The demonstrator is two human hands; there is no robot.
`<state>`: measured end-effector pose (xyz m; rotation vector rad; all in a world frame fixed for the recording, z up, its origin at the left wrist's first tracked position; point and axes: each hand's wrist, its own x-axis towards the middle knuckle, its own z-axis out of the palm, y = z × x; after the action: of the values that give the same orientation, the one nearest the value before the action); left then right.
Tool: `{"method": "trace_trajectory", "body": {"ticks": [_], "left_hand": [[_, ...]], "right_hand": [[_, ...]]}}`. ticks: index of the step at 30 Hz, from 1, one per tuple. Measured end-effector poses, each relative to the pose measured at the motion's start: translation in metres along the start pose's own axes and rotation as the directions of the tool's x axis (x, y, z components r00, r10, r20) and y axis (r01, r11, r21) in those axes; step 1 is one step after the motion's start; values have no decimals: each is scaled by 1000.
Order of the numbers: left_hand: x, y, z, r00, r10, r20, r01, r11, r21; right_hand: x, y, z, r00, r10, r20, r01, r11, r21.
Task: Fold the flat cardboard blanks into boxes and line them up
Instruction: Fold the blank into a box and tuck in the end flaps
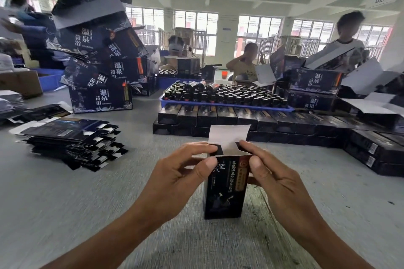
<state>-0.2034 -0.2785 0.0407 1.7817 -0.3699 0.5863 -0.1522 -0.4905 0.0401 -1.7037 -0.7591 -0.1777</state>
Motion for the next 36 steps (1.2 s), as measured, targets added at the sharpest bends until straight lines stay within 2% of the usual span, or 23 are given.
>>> {"method": "trace_trajectory", "body": {"ticks": [11, 18, 25, 29, 36], "left_hand": [[2, 1, 2, 992, 111, -66, -104, 989, 102], [1, 2, 3, 990, 120, -74, -111, 987, 117], [1, 3, 4, 995, 80, -52, -78, 996, 50], [3, 5, 5, 995, 55, -87, -49, 996, 68], [3, 4, 8, 992, 3, -124, -5, 1000, -17]], "right_hand": [[-1, -9, 5, 984, -79, -158, 91, 993, 73], [-3, -10, 3, 987, -68, -146, 80, 993, 81], [-2, -12, 6, 974, -86, -209, 103, 992, 70], [-1, -10, 6, 973, -75, -217, 96, 992, 85], [0, -9, 6, 969, -86, -231, 113, 987, 111]]}}
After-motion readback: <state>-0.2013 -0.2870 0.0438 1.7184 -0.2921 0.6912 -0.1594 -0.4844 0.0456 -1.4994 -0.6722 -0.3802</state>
